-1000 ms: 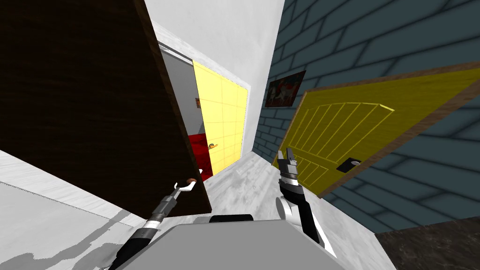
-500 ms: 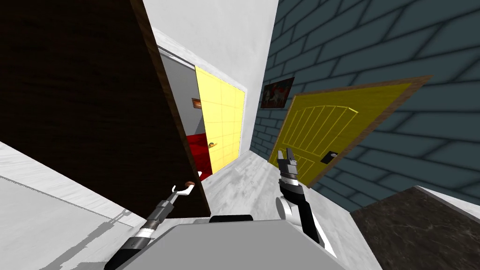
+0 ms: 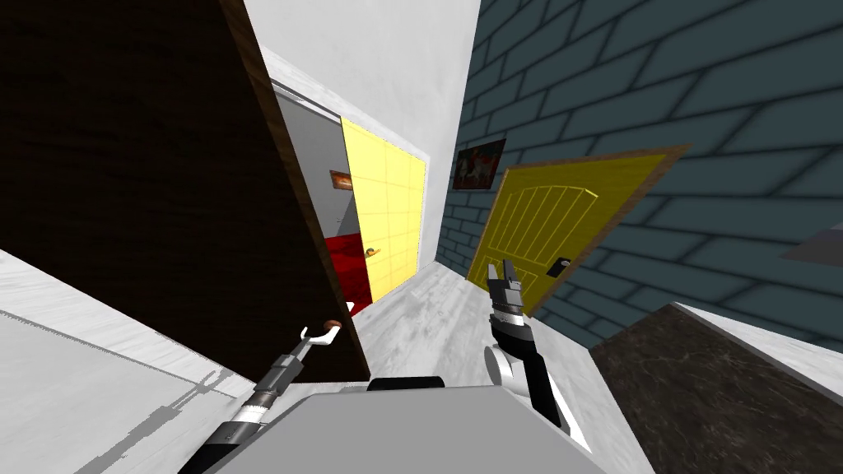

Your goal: Pull the door open

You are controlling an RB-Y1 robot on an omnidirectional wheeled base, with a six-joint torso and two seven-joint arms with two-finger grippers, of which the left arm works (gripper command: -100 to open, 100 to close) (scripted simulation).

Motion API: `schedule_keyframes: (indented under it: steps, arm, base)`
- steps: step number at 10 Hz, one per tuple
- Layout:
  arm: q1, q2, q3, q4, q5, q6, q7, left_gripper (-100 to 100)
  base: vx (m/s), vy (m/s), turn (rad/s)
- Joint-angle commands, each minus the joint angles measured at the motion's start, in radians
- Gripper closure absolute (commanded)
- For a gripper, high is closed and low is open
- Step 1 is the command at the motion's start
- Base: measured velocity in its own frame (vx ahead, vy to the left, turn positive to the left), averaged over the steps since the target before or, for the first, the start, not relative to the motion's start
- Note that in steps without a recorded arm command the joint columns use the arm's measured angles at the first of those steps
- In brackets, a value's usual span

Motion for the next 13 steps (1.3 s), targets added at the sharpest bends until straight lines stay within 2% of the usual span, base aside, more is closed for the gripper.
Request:
schedule_keyframes:
  steps: [1, 5, 6, 9, 10, 13]
  arm:
    - [-0.024, -0.008, -0.012, 0.003, 0.005, 0.015, -0.008, 100]
    - [-0.076, -0.024, -0.031, 0.011, 0.022, 0.056, -0.029, 100]
    - [-0.076, -0.024, -0.031, 0.011, 0.022, 0.056, -0.029, 100]
    - [-0.107, -0.033, -0.042, 0.016, 0.033, 0.08, -0.042, 100]
    - [-0.107, -0.033, -0.042, 0.016, 0.033, 0.08, -0.042, 100]
    - [-0.153, -0.048, -0.059, 0.024, 0.048, 0.119, -0.062, 100]
  base:
    - [-0.217, 0.047, -0.168]
    - [-0.214, 0.041, -0.108]
    - [-0.165, 0.037, -0.035]
    - [-0.094, 0.025, -0.059]
    - [-0.096, 0.026, -0.079]
    - [-0.159, 0.056, -0.118]
